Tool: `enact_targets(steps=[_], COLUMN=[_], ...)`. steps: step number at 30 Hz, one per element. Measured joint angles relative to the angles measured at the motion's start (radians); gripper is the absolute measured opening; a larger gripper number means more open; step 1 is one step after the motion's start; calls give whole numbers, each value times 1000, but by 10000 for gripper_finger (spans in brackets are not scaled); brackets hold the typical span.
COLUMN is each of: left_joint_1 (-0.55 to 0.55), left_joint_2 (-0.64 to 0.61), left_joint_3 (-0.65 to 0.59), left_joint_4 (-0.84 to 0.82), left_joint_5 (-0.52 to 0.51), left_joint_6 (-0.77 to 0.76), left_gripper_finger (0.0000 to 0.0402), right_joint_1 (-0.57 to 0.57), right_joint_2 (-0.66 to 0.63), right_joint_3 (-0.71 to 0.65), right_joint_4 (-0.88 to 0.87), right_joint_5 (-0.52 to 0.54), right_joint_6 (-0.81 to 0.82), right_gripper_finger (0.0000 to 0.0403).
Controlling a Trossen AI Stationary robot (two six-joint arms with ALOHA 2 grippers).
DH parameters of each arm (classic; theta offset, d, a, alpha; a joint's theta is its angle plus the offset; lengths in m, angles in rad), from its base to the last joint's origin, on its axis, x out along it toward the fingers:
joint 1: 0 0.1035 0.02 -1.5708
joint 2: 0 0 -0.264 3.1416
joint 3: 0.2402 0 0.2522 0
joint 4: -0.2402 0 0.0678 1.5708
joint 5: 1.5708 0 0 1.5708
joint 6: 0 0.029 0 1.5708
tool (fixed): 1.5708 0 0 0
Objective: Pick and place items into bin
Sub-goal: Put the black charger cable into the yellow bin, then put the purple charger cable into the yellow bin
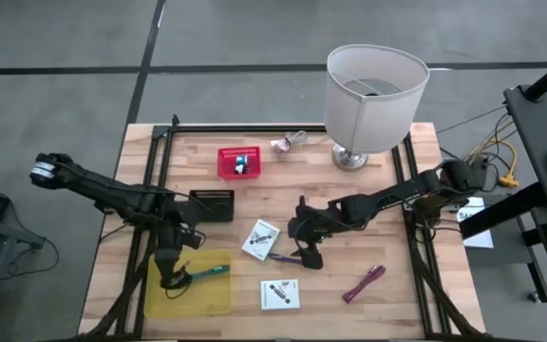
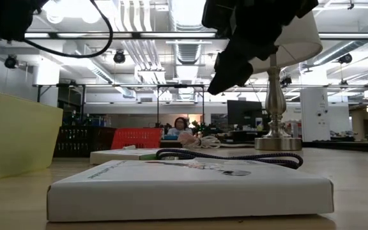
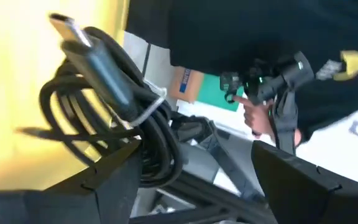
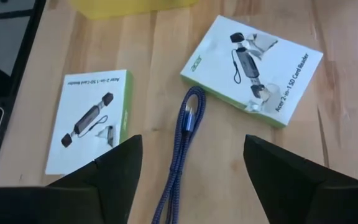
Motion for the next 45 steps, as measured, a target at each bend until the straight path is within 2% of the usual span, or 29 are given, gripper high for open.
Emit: enact_targets(steps=[5, 8, 16, 20, 25, 29, 33, 36, 41, 45], left_joint_1=[-5, -2, -2, -2, -1, -1, -1, -1, -1, -1], left_joint_2=[-10, -33, -39, -39, -40, -39, -40, -38, -37, -37], left_joint_3=[0, 3, 2, 2, 2, 3, 3, 3, 3, 3], left_joint_4=[-1, 1, 0, 0, 1, 4, 47, 96, 166, 175], left_joint_5=[-50, -52, -204, -323, -530, -680, -808, -893, -941, -945], left_joint_6=[-102, -94, -54, -14, 64, 144, 210, 254, 302, 301], left_gripper_finger=[281, 281, 281, 281, 281, 281, 281, 281, 281, 281], right_joint_1=[1, 1, 8, 13, 41, 83, 116, 126, 131, 130], right_joint_2=[-2, -2, -2, -2, -2, 4, 19, 45, 120, 167], right_joint_3=[-2, -2, -34, -72, -124, -155, -165, -164, -161, -155], right_joint_4=[1, 0, -8, -7, 33, 75, 79, 123, 161, 166], right_joint_5=[3, 3, 4, 3, -61, -67, 5, 15, 19, 64], right_joint_6=[15, 2, 8, 8, -25, -47, -64, -90, -79, -19], right_gripper_finger=[267, 264, 255, 253, 250, 242, 233, 228, 224, 223])
